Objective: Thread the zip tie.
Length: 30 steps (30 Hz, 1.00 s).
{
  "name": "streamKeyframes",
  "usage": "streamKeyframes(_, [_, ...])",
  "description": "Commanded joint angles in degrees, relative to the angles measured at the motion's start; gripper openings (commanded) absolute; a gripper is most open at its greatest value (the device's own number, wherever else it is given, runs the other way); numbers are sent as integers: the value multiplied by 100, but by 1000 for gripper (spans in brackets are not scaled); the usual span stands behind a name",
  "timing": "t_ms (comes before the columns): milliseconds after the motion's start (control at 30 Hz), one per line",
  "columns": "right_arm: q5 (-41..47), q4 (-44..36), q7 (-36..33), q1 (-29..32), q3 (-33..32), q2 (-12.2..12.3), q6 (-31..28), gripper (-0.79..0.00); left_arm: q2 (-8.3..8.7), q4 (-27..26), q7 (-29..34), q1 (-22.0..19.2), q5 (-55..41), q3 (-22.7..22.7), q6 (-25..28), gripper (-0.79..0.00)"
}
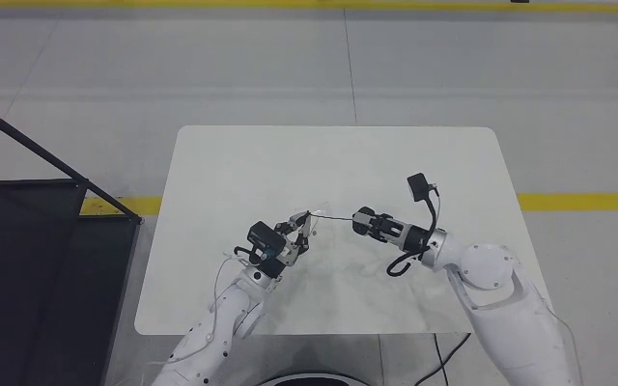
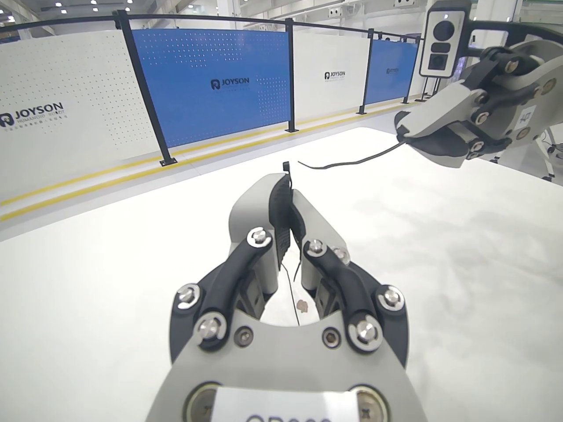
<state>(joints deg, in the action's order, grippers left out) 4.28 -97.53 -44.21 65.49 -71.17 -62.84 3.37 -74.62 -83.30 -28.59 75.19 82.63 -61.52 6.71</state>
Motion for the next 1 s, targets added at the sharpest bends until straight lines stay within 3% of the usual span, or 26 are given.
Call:
streamKeyframes(0, [-8, 1, -9, -10, 11, 0, 20, -785, -3, 0, -1, 3, 4, -3, 2, -785])
streamKeyframes(967, [29, 80, -37, -134, 49, -2, 214, -785, -45, -32, 22, 48, 78, -56, 37, -785])
